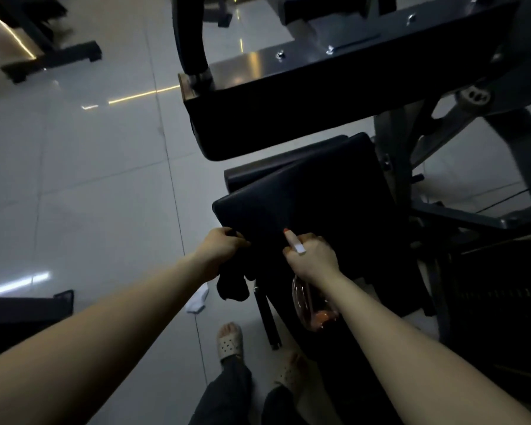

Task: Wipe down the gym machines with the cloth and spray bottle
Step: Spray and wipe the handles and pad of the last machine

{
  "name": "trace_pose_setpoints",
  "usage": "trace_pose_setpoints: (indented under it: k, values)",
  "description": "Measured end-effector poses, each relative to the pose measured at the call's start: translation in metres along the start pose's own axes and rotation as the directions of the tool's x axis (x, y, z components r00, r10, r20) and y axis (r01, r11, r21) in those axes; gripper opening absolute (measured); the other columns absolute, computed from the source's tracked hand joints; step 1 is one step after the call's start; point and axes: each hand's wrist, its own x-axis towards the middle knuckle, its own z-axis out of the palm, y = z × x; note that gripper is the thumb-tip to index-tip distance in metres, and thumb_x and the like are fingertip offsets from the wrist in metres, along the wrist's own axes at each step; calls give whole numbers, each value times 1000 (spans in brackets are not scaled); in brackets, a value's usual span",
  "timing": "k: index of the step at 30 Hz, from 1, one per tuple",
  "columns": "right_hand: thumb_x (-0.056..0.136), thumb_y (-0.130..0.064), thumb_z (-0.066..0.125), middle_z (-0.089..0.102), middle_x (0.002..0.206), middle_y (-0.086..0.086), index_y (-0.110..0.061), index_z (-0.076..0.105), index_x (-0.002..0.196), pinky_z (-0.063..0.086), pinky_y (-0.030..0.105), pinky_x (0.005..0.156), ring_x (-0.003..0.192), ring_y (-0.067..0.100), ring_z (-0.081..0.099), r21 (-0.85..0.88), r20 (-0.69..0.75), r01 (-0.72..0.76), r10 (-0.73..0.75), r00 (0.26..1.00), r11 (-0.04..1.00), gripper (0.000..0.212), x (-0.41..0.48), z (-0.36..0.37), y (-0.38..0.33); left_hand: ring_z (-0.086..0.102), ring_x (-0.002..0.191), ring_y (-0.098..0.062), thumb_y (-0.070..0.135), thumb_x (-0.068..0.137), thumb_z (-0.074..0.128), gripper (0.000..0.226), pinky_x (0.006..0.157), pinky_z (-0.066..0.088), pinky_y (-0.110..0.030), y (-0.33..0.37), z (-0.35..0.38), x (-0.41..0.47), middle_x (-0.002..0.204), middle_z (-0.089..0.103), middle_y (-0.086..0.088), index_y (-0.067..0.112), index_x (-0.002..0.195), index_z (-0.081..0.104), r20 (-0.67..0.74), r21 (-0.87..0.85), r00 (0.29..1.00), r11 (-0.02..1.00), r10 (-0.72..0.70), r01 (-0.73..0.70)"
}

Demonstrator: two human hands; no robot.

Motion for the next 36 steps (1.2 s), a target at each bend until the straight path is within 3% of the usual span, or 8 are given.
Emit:
trace_pose_setpoints:
  k: [5, 10, 15, 18, 23, 27, 33, 36]
  values:
    - [88, -38, 53, 63, 74, 2, -20, 66, 83, 50, 32, 69, 78, 27, 66, 83, -81, -52, 59, 995, 995, 23, -6, 1, 28, 65, 65, -15, 3, 92, 66, 13, 45, 49, -16, -9, 21, 12, 84, 68, -8, 0, 105, 69, 0, -1, 1000, 1000, -26, 26]
    - [87, -31, 48, 62, 85, 6, -23, 60, 129, 48, 35, 73, 85, 32, 61, 107, -148, -51, 67, 987, 993, 44, -10, -14, 62, 72, 71, -16, 10, 82, 79, 32, 57, 54, -20, -9, 40, 23, 93, 71, -11, 2, 111, 66, 56, -19, 997, 999, 45, -44]
    - [87, -29, 52, 57, 65, 2, -17, 62, 76, 43, 34, 61, 69, 31, 60, 277, -236, -158, 227, 945, 948, 19, -12, -19, 89, 62, 95, -26, 12, 73, 78, 62, 76, 58, -38, 2, 70, 43, 111, 56, -12, 14, 124, 44, -17, 220, 995, 971, 99, -93]
    - [86, -28, 53, 56, 66, 1, -16, 64, 85, 37, 31, 59, 65, 25, 55, 289, -226, -157, 227, 947, 944, 16, -14, -21, 99, 58, 108, -33, 10, 81, 72, 56, 94, 54, -43, 9, 77, 55, 125, 51, -15, 15, 130, 45, -37, 380, 975, 905, 220, -190]
    - [86, -27, 52, 51, 60, 1, -16, 41, 61, 37, 31, 55, 61, 26, 54, 355, -289, -130, 241, 927, 926, 30, -18, -15, 108, 60, 112, -34, 14, 88, 70, 44, 92, 50, -36, 11, 77, 72, 126, 58, -15, 15, 129, 55, 60, 536, 910, 756, 410, -376]
    - [91, -29, 50, 47, 55, 1, -18, 37, 57, 43, 35, 56, 58, 27, 53, 441, -358, -132, 309, 881, 888, 38, -22, -7, 114, 57, 111, -25, 16, 92, 70, 58, 94, 47, -36, 13, 83, 74, 128, 57, -15, 12, 141, 39, 104, 510, 853, 709, 511, -487]
    - [95, -27, 49, 54, 71, 1, -16, 50, 86, 35, 27, 59, 67, 21, 53, 508, -357, -197, 414, 837, 838, 15, -34, 11, 140, 54, 103, -32, 32, 101, 58, 47, 87, 46, -40, 14, 95, 82, 129, 48, -19, 22, 143, 37, 139, 521, 830, 673, 540, -525]
    - [96, -38, 43, 63, 92, 9, -19, 53, 131, 49, 30, 69, 85, 26, 62, 635, -311, -268, 557, 770, 725, 41, -42, 26, 153, 56, 107, -33, 36, 100, 58, 47, 87, 47, -42, 16, 102, 86, 131, 48, -16, 25, 142, 38, 201, 492, 839, 688, 506, -533]
